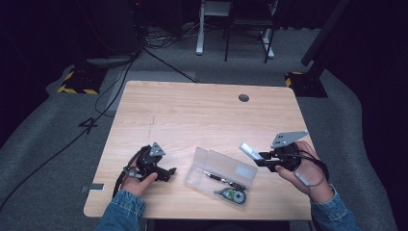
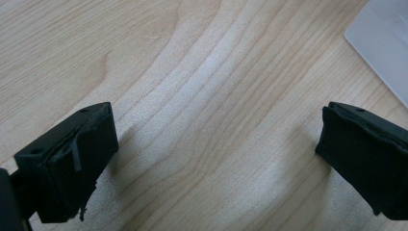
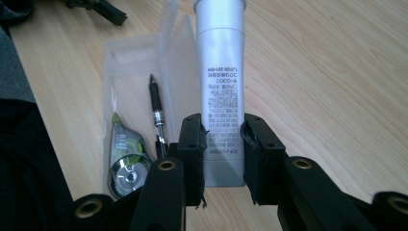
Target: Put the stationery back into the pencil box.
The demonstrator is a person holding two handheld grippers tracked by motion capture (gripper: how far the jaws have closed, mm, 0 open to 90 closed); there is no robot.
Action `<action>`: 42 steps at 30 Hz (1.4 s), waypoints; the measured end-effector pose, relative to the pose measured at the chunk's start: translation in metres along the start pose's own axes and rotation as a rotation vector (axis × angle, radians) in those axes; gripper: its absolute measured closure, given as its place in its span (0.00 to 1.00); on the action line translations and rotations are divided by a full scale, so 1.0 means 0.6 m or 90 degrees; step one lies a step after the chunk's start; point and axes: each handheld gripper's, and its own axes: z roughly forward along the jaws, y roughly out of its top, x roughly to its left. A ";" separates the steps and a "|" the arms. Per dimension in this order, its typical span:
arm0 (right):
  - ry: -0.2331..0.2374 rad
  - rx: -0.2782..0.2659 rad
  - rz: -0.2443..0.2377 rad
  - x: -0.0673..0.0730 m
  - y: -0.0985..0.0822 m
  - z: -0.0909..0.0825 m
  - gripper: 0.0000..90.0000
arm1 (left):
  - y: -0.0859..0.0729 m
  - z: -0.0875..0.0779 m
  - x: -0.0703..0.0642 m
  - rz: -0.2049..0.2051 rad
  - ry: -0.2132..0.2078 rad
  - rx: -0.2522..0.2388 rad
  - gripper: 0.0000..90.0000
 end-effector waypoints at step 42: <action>0.140 0.094 -0.105 0.091 0.021 0.169 0.79 | -0.006 -0.005 -0.002 -0.012 0.011 0.000 0.01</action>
